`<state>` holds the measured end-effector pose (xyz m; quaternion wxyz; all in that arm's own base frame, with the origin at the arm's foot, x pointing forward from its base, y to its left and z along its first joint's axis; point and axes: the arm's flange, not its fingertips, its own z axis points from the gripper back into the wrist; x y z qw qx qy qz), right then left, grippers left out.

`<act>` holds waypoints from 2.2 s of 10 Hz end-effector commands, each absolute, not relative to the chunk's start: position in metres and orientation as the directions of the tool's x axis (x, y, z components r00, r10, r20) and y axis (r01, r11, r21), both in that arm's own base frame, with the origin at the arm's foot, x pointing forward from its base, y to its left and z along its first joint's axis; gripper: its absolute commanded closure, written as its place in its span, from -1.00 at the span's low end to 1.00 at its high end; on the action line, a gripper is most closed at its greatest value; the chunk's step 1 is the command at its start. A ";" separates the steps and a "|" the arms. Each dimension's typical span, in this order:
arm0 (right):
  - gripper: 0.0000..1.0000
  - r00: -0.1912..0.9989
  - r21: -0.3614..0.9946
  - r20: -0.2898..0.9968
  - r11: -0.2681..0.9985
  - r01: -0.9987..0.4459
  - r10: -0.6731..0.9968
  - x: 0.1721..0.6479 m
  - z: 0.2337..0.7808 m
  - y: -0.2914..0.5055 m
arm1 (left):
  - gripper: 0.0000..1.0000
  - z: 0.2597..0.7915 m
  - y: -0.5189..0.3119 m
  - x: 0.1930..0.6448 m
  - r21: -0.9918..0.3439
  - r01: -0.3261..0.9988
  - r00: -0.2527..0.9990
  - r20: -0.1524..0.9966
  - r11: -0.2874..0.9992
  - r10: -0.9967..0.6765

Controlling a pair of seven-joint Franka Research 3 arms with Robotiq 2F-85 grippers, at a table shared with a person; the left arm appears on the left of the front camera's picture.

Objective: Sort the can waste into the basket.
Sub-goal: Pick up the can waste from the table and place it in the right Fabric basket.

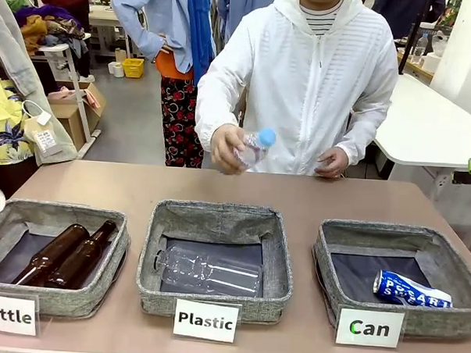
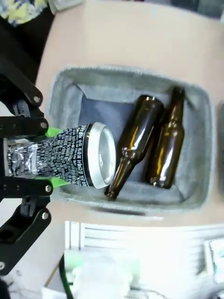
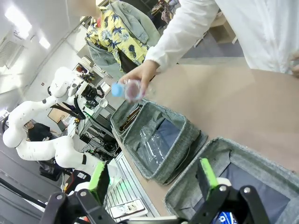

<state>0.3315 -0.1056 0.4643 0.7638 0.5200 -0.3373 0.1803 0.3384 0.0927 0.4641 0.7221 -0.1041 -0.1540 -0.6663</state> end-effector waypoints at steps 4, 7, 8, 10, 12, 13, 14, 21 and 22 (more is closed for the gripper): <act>-1.00 0.698 0.661 0.713 0.394 -0.639 -0.063 0.332 0.466 -0.107 | 1.00 0.469 0.085 0.348 0.054 0.988 0.117 0.359 0.146 -0.926; -1.00 0.718 0.671 0.692 0.440 -0.597 -0.080 0.318 0.481 -0.122 | 0.33 0.481 0.028 0.340 0.119 0.992 -0.021 0.533 0.051 -0.846; -1.00 0.744 0.683 0.659 0.502 -0.530 -0.110 0.311 0.484 -0.139 | 0.33 0.492 -0.017 0.339 0.152 0.988 -0.096 0.522 -0.019 -0.847; -1.00 0.804 0.710 0.577 0.576 -0.405 -0.146 0.285 0.485 -0.176 | 0.33 0.512 -0.085 0.346 0.213 0.975 -0.161 0.483 -0.062 -0.861; -1.00 0.754 0.750 0.588 0.547 -0.372 -0.293 0.250 0.491 -0.216 | 0.33 0.514 -0.115 0.361 0.225 0.974 -0.140 0.467 -0.036 -0.873; -1.00 0.779 0.695 0.607 0.580 -0.425 -0.156 0.279 0.478 -0.187 | 0.33 0.514 -0.117 0.366 0.220 0.975 -0.134 0.451 -0.036 -0.882; -1.00 0.779 0.695 0.607 0.580 -0.425 -0.156 0.279 0.478 -0.187 | 0.33 0.512 -0.109 0.365 0.208 0.978 -0.114 0.458 -0.018 -0.882; -1.00 0.779 0.695 0.607 0.580 -0.425 -0.156 0.279 0.478 -0.187 | 0.33 0.517 -0.048 0.338 0.233 0.963 -0.010 0.531 0.134 -0.847; -1.00 0.779 0.695 0.607 0.580 -0.425 -0.156 0.279 0.478 -0.187 | 0.33 0.522 -0.070 0.344 0.240 0.965 -0.038 0.521 0.103 -0.853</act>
